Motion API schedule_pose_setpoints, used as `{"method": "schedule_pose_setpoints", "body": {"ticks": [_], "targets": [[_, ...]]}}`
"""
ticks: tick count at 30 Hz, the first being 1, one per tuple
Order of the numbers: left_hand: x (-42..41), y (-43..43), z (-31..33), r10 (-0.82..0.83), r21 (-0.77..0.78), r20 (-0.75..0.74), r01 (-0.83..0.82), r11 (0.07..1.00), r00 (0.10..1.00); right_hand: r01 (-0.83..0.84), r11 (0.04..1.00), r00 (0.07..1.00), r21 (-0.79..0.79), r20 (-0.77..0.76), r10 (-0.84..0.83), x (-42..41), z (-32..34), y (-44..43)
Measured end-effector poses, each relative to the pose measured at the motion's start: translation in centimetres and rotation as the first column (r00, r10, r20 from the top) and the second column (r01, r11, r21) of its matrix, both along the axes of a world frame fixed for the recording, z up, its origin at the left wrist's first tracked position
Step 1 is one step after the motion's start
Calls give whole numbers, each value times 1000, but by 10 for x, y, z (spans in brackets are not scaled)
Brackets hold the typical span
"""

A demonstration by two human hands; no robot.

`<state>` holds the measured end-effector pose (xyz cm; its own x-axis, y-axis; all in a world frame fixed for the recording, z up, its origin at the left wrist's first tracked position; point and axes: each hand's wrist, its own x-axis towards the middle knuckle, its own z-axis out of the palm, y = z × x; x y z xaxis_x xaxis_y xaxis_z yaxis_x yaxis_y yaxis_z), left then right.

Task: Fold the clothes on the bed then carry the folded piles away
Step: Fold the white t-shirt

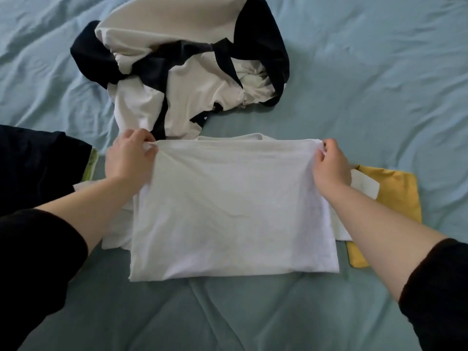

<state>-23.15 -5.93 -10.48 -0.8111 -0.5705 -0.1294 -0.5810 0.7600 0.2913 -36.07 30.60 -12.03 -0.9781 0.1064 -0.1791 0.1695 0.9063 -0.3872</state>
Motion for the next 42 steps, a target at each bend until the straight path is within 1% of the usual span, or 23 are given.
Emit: {"method": "schedule_pose_setpoints", "body": {"ticks": [3,5,8,9,10,12,14,17,18,19,21,22,25,29,31,33,35,36,37,38,39,40,42], "targets": [[18,25,-1,-38,-93,-92,30,995,995,-121,979,973,165,-175,149,24,2,-13],[35,57,-9,-225,-95,-35,220,971,974,-387,908,889,161,-197,414,60,2,-33],[53,91,-38,-590,-85,229,620,780,774,-795,579,593,181,32,805,96,-15,-61],[51,86,-47,-627,-82,264,665,743,733,-845,492,518,210,91,850,90,-22,-61],[46,74,-53,-616,-83,270,655,751,740,-850,465,506,249,138,851,76,-30,-56],[37,45,-59,-563,-86,262,600,795,784,-789,532,601,308,208,772,46,-43,-39],[35,31,-59,-535,-91,266,574,814,801,-686,644,722,339,200,663,30,-50,-27],[43,66,-54,-368,-53,271,395,917,890,-522,801,852,294,147,502,59,-49,-43],[51,91,-51,-327,-31,250,345,938,911,-533,811,846,241,134,516,81,-44,-52],[64,114,-49,-335,-15,218,346,938,917,-612,764,790,204,118,601,107,-42,-59],[103,144,-53,-476,-25,174,487,873,862,-787,573,598,229,55,800,157,-41,-52],[124,142,-55,-568,-34,185,583,812,802,-819,517,540,251,32,841,169,-43,-38],[169,94,-63,-656,-71,250,689,721,712,-772,556,592,307,32,805,175,-53,27],[185,65,-47,-584,-60,394,653,755,710,-703,643,692,305,85,717,176,-38,64],[191,77,-34,-510,-37,400,569,821,762,-646,735,761,206,91,643,189,-25,61],[203,92,-16,-368,44,309,373,927,877,-521,853,851,12,84,518,205,-9,63],[219,109,-1,-17,178,169,-13,984,985,-151,952,970,-265,146,194,227,7,68],[224,118,4,240,347,173,-287,893,955,149,915,951,-376,308,-29,235,14,68],[224,126,8,475,553,271,-539,635,838,436,792,841,-427,507,-189,240,18,67],[223,133,11,588,691,424,-666,283,689,645,631,694,-430,676,-249,242,19,67],[221,139,11,596,731,552,-682,-11,583,776,474,569,-415,786,-243,241,18,67],[219,141,8,586,739,610,-649,-178,533,846,334,499,-415,838,-221,237,15,68],[211,137,-3,658,778,589,-550,-304,469,886,120,464,-448,851,-245,222,9,65]]}}
